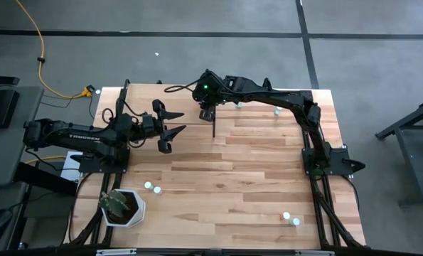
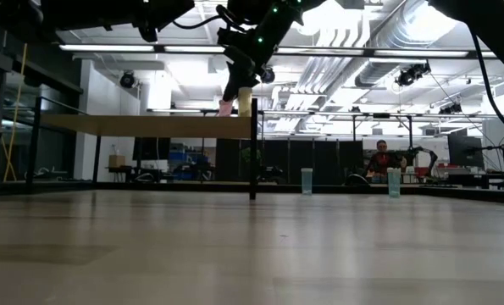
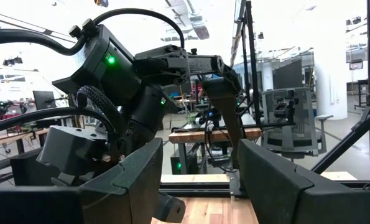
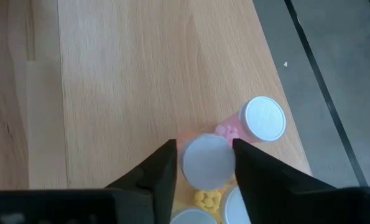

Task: Pick and place medicine bottles onto shelf by color
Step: Put the top orange pill bottle on the shelf, then put the pink pill bottle on the shelf

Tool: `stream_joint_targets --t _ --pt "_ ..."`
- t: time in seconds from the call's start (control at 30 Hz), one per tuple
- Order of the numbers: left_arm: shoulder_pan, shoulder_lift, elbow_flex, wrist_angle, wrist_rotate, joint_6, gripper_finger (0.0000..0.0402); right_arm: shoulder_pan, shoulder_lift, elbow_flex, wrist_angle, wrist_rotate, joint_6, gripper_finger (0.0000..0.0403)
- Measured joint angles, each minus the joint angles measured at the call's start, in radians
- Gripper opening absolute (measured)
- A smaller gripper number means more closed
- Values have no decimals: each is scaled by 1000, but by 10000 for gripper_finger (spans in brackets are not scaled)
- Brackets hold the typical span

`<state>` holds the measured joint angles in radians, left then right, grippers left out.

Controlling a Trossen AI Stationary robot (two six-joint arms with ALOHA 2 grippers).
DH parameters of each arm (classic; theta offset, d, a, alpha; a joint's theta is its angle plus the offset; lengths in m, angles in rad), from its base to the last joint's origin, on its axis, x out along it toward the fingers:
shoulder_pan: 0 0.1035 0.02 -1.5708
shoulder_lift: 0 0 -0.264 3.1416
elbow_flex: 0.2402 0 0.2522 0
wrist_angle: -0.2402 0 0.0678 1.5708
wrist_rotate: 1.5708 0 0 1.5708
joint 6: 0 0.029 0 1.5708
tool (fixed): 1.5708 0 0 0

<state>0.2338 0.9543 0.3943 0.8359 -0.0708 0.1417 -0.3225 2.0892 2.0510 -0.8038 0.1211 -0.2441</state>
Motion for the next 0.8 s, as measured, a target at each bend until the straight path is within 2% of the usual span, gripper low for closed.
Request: stream_joint_targets --t 0.23,0.5,0.63,0.8 --pt "0 0 0 0 0 0 200 0 0 0 0 0 0 194" --pt "0 0 0 0 0 0 200 0 0 7 -8 0 -25 206" --pt "0 0 0 0 0 0 200 0 0 73 -42 0 -47 206" --pt "0 0 0 -16 0 0 200 0 -2 220 -182 -24 -74 206"
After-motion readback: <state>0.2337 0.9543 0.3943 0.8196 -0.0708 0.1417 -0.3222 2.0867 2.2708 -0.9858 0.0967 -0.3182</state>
